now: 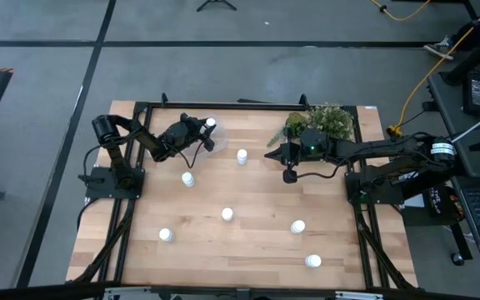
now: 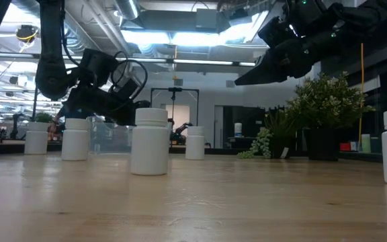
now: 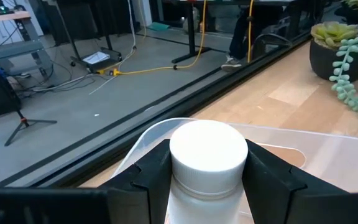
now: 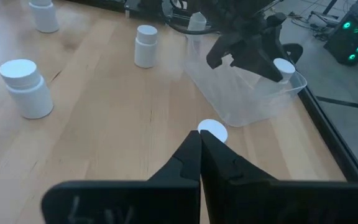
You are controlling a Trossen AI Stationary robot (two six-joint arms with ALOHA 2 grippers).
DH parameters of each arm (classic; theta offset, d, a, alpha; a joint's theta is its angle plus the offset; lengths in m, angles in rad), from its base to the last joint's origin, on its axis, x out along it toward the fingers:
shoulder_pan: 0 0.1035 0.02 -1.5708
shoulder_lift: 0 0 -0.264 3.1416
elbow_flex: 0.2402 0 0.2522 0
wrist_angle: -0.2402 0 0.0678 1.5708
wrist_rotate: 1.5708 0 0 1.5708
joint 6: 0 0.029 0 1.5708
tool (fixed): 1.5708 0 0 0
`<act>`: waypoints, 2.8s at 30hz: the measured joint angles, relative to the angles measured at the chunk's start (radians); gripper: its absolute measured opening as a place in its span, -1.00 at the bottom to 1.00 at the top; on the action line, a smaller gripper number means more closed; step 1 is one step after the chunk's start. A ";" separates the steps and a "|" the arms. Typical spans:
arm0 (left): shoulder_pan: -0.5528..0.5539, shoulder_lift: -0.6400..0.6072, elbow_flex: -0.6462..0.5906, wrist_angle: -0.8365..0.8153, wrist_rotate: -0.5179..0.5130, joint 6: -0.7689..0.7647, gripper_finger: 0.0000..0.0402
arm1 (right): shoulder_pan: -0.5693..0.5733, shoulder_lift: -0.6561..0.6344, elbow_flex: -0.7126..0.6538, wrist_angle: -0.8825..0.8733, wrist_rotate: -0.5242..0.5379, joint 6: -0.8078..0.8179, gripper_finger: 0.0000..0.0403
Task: Pick and place pill bottles into a basket
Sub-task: Put the white medicine bottle into the transparent bin
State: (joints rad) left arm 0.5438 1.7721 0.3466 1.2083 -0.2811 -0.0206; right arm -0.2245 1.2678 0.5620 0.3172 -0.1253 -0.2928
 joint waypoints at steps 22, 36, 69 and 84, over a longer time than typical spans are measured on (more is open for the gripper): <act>0.000 0.000 0.000 -0.003 0.004 -0.001 -0.09 | 0.000 0.000 0.000 0.000 0.000 0.000 -0.99; -0.010 -0.038 -0.002 -0.006 0.018 0.012 -0.09 | 0.000 0.000 0.000 0.000 0.000 0.003 -0.97; -0.382 -0.841 -0.001 -0.800 -0.009 0.179 -0.14 | 0.000 0.000 0.001 -0.009 0.000 0.027 -0.91; -0.440 -0.819 -0.001 -0.801 0.073 0.059 -0.13 | 0.000 0.000 0.001 0.030 0.001 0.025 -0.91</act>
State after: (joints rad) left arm 0.1037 0.9536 0.3458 0.4070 -0.2077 0.0382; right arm -0.2245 1.2678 0.5625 0.3475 -0.1246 -0.2677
